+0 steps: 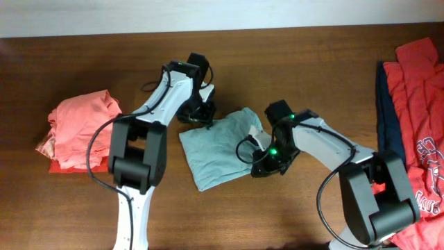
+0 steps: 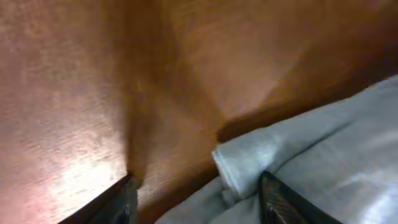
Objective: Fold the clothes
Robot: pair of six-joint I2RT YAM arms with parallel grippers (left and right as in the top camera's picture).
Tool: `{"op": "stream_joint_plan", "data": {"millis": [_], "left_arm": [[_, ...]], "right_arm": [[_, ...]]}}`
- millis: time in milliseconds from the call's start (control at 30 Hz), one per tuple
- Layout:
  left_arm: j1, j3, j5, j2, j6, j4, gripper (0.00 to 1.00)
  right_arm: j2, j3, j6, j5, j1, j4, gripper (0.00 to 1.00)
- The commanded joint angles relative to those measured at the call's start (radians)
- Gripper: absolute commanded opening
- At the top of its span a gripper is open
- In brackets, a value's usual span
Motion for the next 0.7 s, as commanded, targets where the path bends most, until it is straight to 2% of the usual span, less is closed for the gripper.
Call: {"op": "stream_joint_plan", "data": {"millis": [0,133,433,567,667], "left_arm": [[0.003,0.004,0.015,0.017,0.018,-0.054,0.62],[0.003,0.004,0.015,0.017,0.018,-0.145,0.48],[-0.002,0.004,0.025,0.016,-0.047,-0.326,0.21],[-0.003,0.009,0.039,0.014,-0.050,-0.312,0.21],[0.006,0.050,0.037,0.008,-0.049,-0.297,0.21]], "right_arm": [[-0.007,-0.037,0.114,0.121,0.005,0.040,0.19],[0.000,-0.042,0.143,0.237,0.005,0.080,0.19],[0.007,-0.040,0.142,0.320,-0.006,0.241,0.24],[0.007,-0.024,0.138,0.325,-0.039,0.236,0.25],[0.003,0.003,0.132,0.326,-0.063,0.167,0.25]]}}
